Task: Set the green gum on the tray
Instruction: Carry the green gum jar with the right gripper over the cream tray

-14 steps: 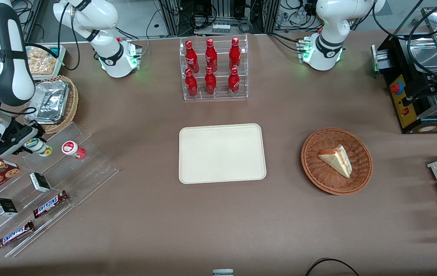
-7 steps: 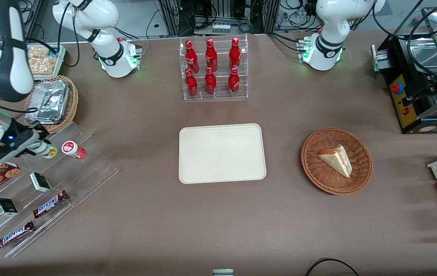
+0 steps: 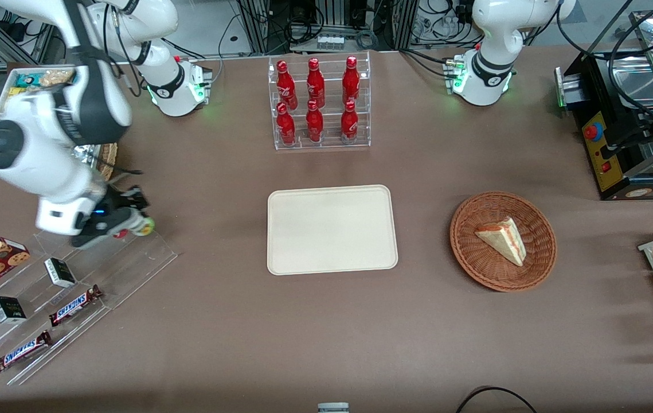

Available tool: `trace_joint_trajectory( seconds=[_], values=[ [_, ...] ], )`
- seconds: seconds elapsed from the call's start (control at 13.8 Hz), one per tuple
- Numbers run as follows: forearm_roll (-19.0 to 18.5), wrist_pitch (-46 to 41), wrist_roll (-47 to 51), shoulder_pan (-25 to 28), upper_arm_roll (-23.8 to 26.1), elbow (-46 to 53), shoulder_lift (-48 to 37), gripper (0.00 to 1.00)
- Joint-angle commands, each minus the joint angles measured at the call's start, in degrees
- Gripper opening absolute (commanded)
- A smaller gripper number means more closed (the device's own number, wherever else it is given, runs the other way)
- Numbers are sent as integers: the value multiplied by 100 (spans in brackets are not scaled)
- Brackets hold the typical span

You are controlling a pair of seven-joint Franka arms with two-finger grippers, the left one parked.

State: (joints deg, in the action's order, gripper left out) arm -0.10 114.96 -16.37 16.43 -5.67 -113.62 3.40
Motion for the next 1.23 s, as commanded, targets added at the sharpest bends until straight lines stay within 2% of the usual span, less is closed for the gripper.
trace_joint_trajectory(
  seconds=[0.0, 0.29, 0.44, 0.65, 0.94, 1.16],
  values=[
    [229, -106, 1175, 648, -65, 331, 318, 0],
    [360, -53, 2846, 1597, -65, 1068, 1082, 0],
    [563, 201, 3506, 1941, -74, 1271, 1443, 0],
    [563, 676, 4438, 2503, -74, 1570, 2014, 0],
    [546, 764, 5352, 2917, -74, 2255, 2752, 0],
    [554, 1185, 5880, 3119, -74, 2388, 3096, 0]
  ],
)
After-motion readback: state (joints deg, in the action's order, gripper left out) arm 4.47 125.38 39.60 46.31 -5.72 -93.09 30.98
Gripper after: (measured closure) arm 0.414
